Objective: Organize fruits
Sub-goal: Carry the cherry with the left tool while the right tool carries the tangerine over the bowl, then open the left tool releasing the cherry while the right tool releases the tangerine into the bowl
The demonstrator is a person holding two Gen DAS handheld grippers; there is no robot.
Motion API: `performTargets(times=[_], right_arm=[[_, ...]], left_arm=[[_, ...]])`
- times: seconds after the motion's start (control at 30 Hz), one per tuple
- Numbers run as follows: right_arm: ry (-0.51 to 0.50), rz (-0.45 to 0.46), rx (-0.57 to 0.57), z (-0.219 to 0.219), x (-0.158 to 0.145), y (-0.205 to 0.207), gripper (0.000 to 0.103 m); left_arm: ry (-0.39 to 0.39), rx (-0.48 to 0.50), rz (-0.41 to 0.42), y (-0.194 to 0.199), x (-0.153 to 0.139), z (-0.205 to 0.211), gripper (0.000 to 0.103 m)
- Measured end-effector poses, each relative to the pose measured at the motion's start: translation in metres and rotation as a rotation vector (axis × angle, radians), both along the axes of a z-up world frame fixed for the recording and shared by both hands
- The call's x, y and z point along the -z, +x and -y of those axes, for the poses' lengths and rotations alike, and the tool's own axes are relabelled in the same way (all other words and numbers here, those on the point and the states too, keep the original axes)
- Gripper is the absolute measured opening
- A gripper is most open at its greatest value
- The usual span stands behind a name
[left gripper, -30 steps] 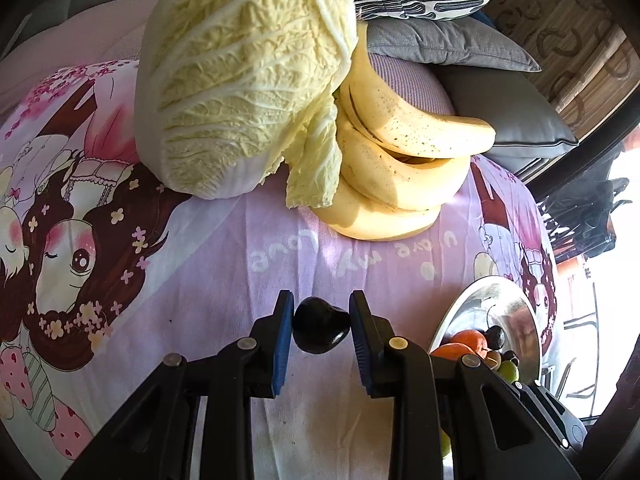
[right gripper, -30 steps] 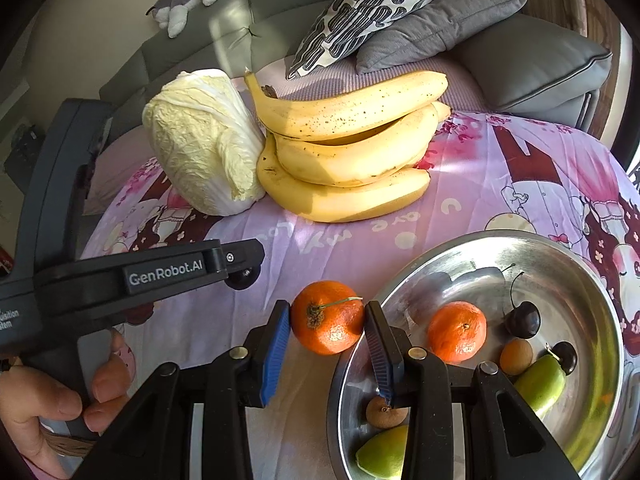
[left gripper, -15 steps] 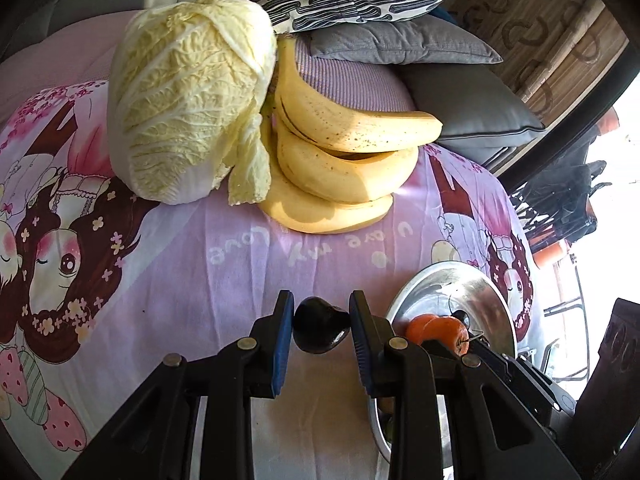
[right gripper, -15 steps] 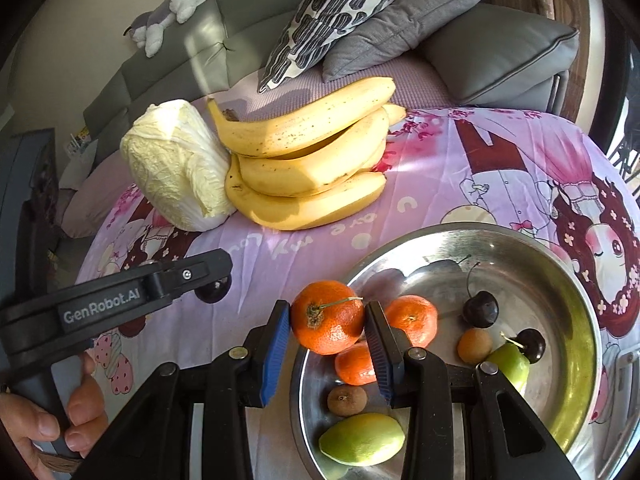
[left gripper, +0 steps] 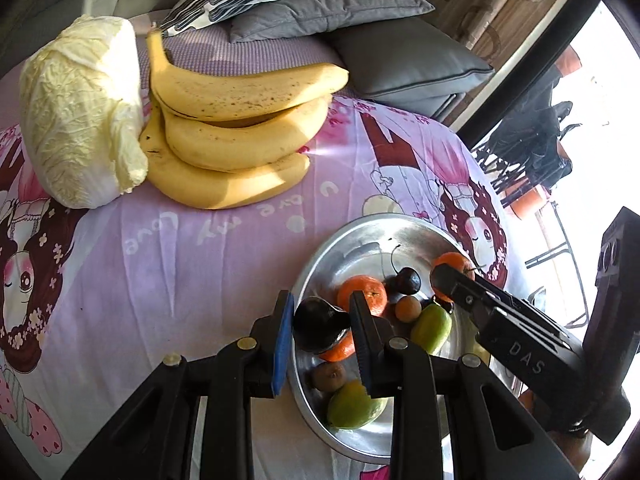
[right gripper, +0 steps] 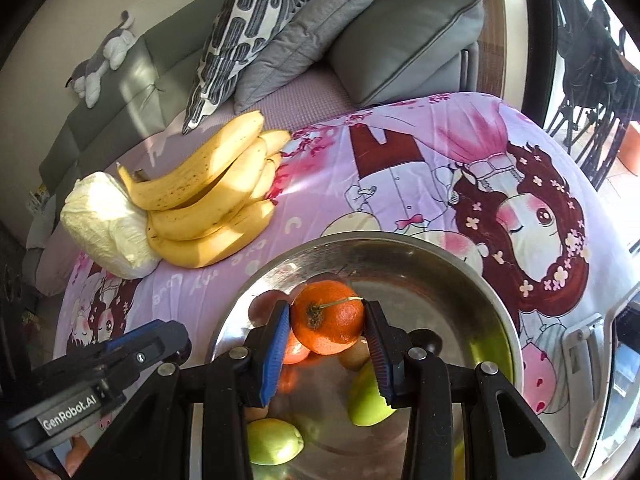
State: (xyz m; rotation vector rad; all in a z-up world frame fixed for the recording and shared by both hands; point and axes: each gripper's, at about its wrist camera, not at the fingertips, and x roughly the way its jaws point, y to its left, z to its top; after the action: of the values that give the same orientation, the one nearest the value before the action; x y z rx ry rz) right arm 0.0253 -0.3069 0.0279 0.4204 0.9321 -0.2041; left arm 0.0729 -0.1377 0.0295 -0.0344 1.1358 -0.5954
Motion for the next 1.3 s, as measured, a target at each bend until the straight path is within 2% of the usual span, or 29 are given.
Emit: performTargets(times=[0.2,0.47,1.3], right_arm=[[0.002,-0.020,0.049,0.017,0.005,-0.003,0.041],[0.013,-0.059,0.061,0.023,0.017,0.000,0.041],[-0.031,-0.102,0.036,0.013,0.025,0.007,0.041]], left_arm=[[0.024,0.085,0.005,-0.018,0.003,0.026,0.030],[0.061,0.133,0.007,-0.027,0.010,0.042,0.030],[0.103,0.140,-0.021,-0.028,0.023,0.051,0.030]])
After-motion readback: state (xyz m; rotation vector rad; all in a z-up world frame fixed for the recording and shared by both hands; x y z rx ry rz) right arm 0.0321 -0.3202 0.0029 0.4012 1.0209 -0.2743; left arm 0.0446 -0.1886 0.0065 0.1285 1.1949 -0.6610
